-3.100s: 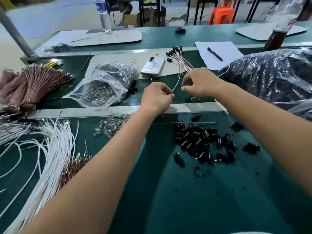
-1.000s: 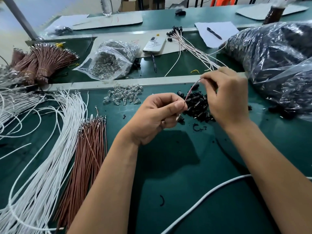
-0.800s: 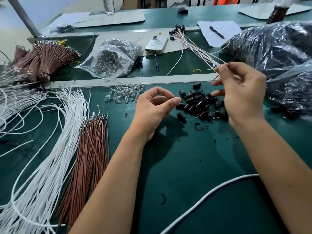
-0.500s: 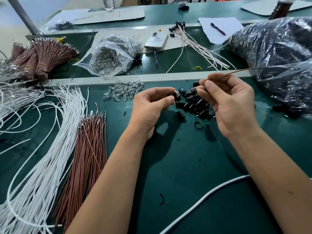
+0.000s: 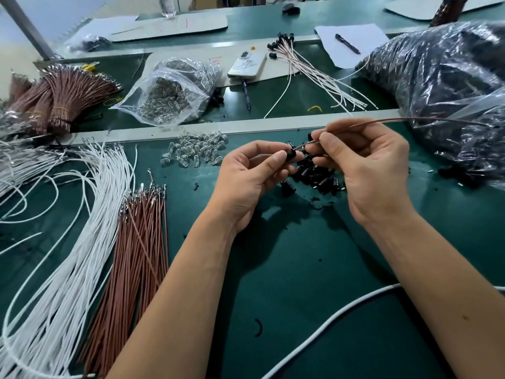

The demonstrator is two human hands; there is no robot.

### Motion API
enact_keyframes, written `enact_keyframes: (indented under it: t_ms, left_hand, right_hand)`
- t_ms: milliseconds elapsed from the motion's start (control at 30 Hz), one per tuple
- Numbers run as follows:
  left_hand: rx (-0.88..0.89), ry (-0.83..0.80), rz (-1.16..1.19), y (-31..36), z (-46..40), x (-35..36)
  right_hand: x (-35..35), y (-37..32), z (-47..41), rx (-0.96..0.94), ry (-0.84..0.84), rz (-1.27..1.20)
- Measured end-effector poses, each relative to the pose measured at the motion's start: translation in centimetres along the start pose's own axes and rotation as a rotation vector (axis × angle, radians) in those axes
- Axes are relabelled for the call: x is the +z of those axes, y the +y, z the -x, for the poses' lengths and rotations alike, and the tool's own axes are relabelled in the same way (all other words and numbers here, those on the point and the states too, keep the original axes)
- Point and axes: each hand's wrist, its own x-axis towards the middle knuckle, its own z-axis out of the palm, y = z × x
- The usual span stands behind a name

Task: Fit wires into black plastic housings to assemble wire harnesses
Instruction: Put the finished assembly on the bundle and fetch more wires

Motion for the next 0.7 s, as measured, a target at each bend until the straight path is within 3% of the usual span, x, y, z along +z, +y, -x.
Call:
enact_keyframes:
  t_ms: [333,700]
  left_hand:
    - [0.006,0.051,-0.051,0.2,0.2,0.5]
    - [0.044,0.047,-0.006,-0.2,0.1,0.7]
  right_hand:
    - [0.4,0.6,0.4,-0.045,-0.024,0.088]
    - [0.7,1.2,0.6,0.104,0.027,-0.016]
